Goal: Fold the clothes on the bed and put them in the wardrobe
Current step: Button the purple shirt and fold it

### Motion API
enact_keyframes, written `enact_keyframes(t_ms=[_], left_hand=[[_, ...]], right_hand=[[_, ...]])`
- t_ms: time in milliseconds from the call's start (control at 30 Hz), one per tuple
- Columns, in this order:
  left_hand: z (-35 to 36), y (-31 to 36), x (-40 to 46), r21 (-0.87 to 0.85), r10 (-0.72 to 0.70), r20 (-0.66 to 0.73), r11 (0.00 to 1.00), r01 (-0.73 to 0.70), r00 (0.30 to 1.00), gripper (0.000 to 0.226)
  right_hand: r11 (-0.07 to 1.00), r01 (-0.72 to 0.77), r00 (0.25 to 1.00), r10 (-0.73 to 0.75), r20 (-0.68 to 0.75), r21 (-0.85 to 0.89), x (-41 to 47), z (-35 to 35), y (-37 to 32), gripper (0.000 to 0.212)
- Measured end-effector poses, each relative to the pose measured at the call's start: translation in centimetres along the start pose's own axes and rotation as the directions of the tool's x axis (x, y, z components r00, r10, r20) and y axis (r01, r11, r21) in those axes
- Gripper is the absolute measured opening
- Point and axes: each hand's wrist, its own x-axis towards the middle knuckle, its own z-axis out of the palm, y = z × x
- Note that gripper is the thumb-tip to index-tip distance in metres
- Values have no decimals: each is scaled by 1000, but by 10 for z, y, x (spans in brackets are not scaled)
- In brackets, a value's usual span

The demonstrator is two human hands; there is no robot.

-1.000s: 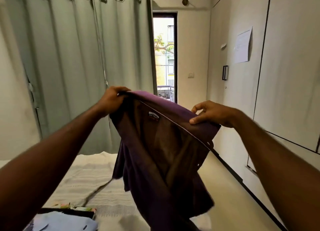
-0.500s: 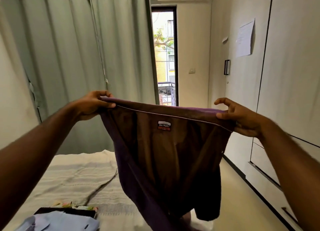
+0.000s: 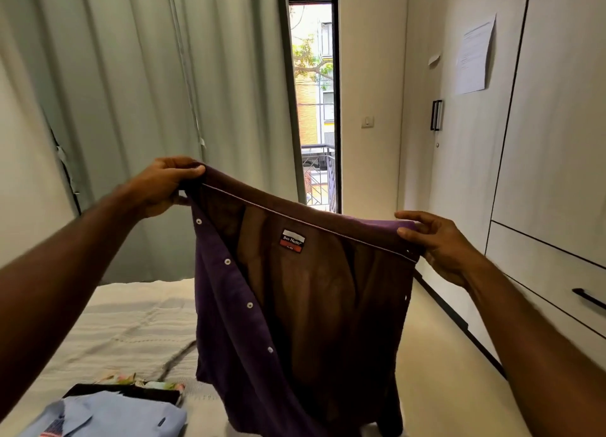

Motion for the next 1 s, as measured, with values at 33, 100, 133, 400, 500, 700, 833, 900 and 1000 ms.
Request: enact_keyframes(t_ms=[33,100,133,400,500,700,833,900,1000], left_hand=[[-5,-2,2,96,-12,-19,995,14,1000,13],[-16,-5,2,268,-25,-43,963,35,999,12],[-18,-6,2,306,-24,-39,951,35,999,14],[-2,-18,0,373,85,-138,927,-27,987,16],[8,-28,3,405,259,-346,908,-105,902,19],[-28,-28,-15,105,144,-330,988,-115,933,28],[-90,-20,-44,17,-190,133,982,190,973,31],[-94,-24,-39,225,-265,122,946,233,957,32],[-61,-36,-3,561,3,-246,816,140,969,24]], right_hand=[[999,20,999,-19,29,-25,1,-1,-2,40],[981,57,995,-42,85,-183,5,0,-5,29],[959,75,994,-50,97,-272,7,2,-6,26],[852,58,965,-182,-190,-520,26,30,-1,21],[942,-37,894,-118,-433,-334,29,52,-5,25],[967,139,866,-224,-447,-215,38,73,-59,32],[998,67,988,-69,139,18,32,50,-92,31],[970,-17,981,62,181,-242,48,49,-87,39],[768,-20,979,-116,-170,-641,92,79,-61,47]])
